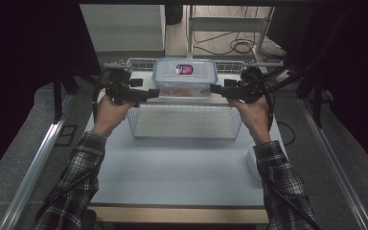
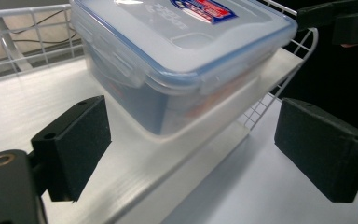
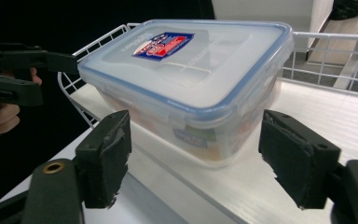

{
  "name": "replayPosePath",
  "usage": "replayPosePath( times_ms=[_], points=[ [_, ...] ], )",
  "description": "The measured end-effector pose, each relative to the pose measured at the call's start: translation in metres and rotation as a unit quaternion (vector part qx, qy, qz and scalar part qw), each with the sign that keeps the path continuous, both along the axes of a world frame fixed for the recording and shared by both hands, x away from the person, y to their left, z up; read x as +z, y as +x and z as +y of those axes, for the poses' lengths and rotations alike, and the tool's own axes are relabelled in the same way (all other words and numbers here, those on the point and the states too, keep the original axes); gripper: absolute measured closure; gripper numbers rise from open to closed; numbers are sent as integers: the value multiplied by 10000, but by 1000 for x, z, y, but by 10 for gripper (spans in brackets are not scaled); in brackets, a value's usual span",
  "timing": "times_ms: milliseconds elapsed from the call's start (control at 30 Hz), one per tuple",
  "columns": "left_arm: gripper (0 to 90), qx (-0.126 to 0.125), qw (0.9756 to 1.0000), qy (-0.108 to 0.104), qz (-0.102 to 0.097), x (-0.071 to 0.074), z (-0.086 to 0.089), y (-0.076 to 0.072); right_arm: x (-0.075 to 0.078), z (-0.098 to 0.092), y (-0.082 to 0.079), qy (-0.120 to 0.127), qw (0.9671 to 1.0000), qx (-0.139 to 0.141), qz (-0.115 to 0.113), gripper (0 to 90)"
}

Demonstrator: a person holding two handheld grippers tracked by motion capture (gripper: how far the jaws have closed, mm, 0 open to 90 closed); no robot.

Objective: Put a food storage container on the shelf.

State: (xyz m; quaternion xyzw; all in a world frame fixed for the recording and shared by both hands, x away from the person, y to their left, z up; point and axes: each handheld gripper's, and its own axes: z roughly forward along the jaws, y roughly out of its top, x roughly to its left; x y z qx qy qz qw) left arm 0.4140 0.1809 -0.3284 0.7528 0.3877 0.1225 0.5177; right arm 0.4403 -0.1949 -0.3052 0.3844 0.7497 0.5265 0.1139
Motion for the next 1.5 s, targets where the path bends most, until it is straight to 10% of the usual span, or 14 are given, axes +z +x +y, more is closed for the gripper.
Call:
replayPosePath(
  times_ms=[433,1500],
  points=[
    [32,-149,9986,385,-342,-15,-7,-28,-9,-5,-26,-176,9993,114,-307,120],
    [16,-551,9944,847,-310,-78,-24,-89,-69,-15,-94,-485,9965,535,-411,19]
  ],
)
